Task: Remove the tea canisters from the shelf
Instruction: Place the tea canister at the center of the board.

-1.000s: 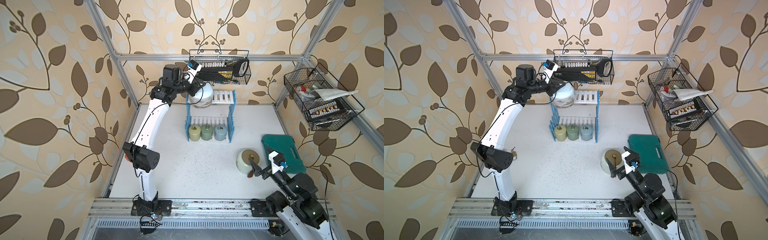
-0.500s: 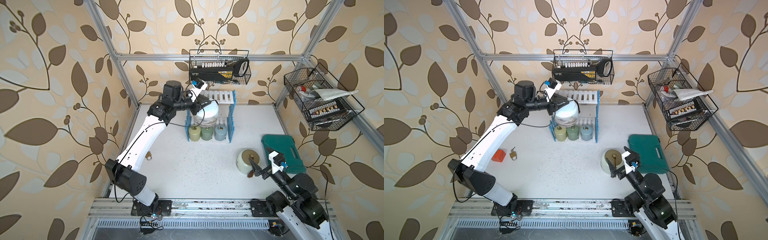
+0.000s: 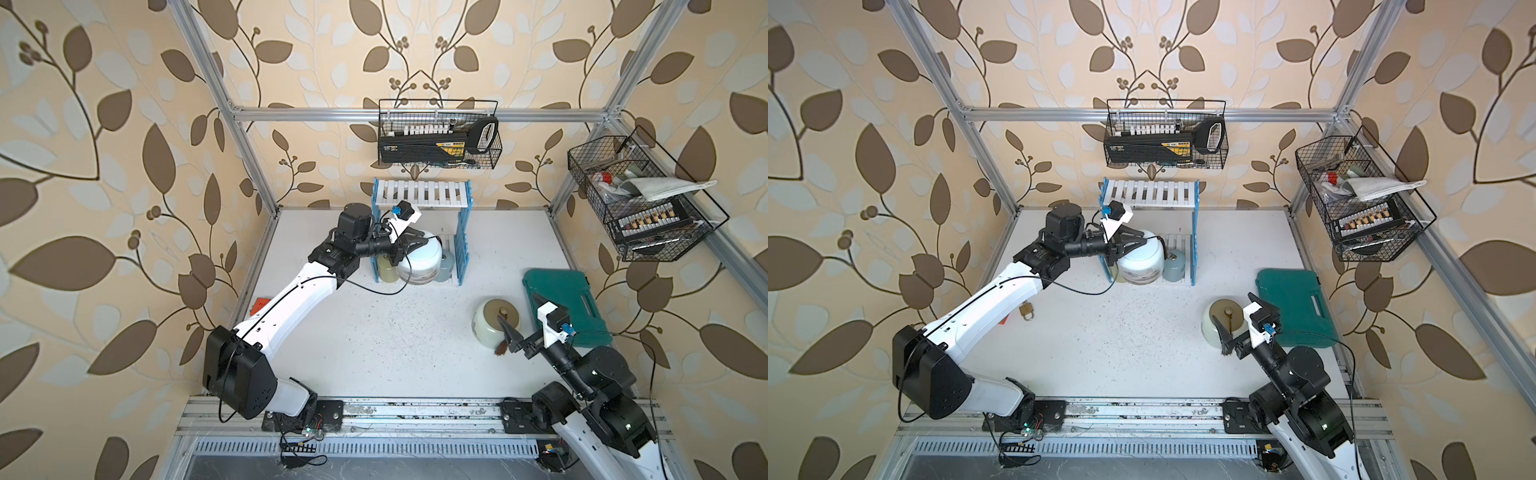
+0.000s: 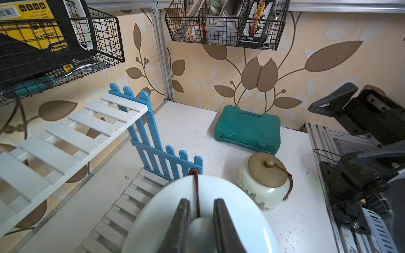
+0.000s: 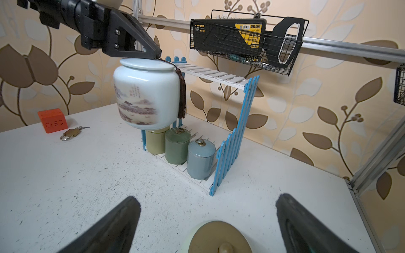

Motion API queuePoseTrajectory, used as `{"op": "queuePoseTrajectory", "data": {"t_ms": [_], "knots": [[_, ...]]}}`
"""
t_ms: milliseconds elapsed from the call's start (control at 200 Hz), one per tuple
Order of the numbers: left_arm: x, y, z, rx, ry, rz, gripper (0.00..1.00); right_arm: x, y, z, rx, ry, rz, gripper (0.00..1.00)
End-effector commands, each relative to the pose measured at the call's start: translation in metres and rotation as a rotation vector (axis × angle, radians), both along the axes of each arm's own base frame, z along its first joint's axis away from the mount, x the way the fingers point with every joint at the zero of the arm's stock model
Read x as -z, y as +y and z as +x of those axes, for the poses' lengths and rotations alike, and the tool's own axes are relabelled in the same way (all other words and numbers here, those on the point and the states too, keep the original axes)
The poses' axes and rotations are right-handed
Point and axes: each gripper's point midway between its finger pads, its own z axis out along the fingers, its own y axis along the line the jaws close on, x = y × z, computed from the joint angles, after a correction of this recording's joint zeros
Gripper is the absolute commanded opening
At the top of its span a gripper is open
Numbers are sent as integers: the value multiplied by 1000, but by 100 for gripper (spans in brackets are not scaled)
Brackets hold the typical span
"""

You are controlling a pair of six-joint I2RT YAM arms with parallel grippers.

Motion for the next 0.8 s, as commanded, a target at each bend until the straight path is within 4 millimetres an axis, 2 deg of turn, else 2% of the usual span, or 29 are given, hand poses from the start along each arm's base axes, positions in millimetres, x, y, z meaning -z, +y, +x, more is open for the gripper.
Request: {"op": "queuePoseTrajectory", "data": {"t_ms": [0,75,180,325,475,545,555,570,720,800], "knots": [[-93,1,-20,22,-297,-209,0,-8,-5,0,26,-30,4,99],[-79,-4,-18,25,-237,-190,0,-7,-5,0,25,-28,4,99],[-59,-11,-23,44,-242,-197,0,-8,-4,-2,15,-29,4,99],[-45,-22,-25,55,-237,-194,0,-9,-6,-1,29,-32,6,99],[-22,-36,-23,68,-250,-172,0,-9,-5,-2,23,-32,6,99],[-21,-39,-24,61,-256,-179,0,-9,-6,-1,30,-33,6,99],[-11,-42,-20,59,-238,-168,0,-9,-6,-1,30,-33,6,99],[-6,-44,-18,57,-229,-164,0,-10,-6,-1,28,-34,6,99],[20,-56,-20,44,-250,-161,0,-10,-6,-2,25,-32,6,99],[28,-64,-25,47,-263,-159,0,-9,-7,-1,33,-32,5,99]]}}
